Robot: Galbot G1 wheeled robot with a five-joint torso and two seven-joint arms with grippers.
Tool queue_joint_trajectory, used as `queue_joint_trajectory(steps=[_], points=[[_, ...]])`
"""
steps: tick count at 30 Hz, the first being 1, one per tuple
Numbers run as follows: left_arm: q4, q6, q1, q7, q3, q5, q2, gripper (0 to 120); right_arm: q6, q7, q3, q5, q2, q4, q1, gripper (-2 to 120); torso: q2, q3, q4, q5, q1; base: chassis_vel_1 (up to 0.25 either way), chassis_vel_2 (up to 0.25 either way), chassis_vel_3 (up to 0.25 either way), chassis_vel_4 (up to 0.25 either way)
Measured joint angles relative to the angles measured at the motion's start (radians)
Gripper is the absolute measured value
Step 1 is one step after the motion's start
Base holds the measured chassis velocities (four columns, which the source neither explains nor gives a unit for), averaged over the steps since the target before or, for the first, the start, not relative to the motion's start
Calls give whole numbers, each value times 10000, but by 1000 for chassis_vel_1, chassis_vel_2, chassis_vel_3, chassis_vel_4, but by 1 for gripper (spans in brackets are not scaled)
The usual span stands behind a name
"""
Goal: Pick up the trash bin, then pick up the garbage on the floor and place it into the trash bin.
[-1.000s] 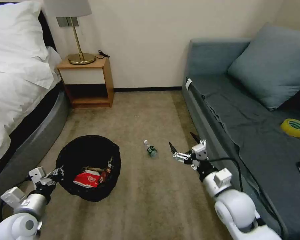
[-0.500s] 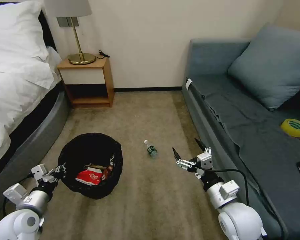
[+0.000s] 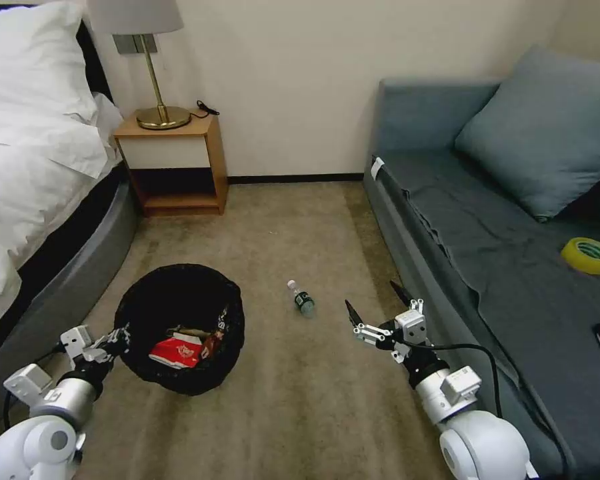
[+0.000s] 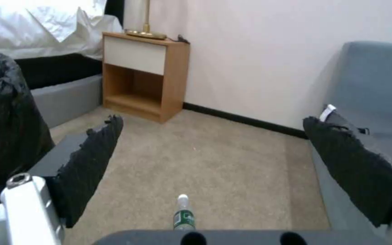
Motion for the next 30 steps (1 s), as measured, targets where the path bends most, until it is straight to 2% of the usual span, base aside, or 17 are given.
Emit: queue_joint_trajectory(steps=[30], points=[[272, -30, -192, 27, -243, -258, 140, 4, -236, -116, -79, -176, 68, -195, 126, 100, 0, 1, -1, 0, 0, -54, 51, 53, -50]])
